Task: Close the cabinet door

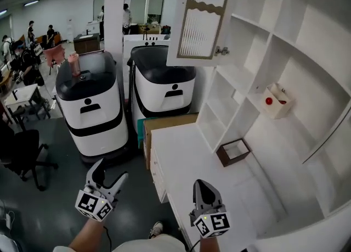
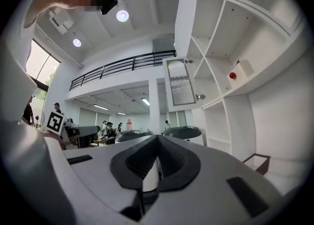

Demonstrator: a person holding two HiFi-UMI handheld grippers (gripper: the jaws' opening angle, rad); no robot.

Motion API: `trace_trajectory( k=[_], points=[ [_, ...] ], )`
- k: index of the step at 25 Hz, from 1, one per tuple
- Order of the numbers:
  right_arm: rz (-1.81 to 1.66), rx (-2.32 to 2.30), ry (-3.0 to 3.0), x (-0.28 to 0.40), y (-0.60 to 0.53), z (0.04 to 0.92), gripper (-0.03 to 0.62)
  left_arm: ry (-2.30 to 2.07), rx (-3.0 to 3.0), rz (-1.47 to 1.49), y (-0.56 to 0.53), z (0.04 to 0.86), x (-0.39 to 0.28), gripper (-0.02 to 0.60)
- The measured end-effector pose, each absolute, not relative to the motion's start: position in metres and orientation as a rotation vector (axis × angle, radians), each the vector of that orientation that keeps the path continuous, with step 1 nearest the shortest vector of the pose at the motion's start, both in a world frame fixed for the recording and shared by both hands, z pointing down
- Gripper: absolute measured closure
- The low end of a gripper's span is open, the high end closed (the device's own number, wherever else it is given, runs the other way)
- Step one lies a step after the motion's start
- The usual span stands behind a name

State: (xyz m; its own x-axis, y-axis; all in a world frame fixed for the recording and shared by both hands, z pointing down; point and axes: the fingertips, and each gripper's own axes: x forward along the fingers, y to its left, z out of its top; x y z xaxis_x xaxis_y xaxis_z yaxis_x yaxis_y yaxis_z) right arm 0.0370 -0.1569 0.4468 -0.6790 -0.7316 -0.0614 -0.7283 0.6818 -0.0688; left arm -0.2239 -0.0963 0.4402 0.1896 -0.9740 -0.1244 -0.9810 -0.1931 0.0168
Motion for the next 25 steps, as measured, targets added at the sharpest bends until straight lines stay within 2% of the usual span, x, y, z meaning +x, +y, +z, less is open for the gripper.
trace_trajectory(
  k=[9,25],
  points=[
    [-0.092,-1.229,2.809,0.033,-0.250,0.451,0.597,1.811,-2.417,0.169,-0.273,0.406,-0.214,0.236],
    [-0.079,-1.477,2.761,0.029,-0.251,0.437,0.597,1.636,-2.450,0.089,-0.511,0.334,-0.247,0.236]
  ],
)
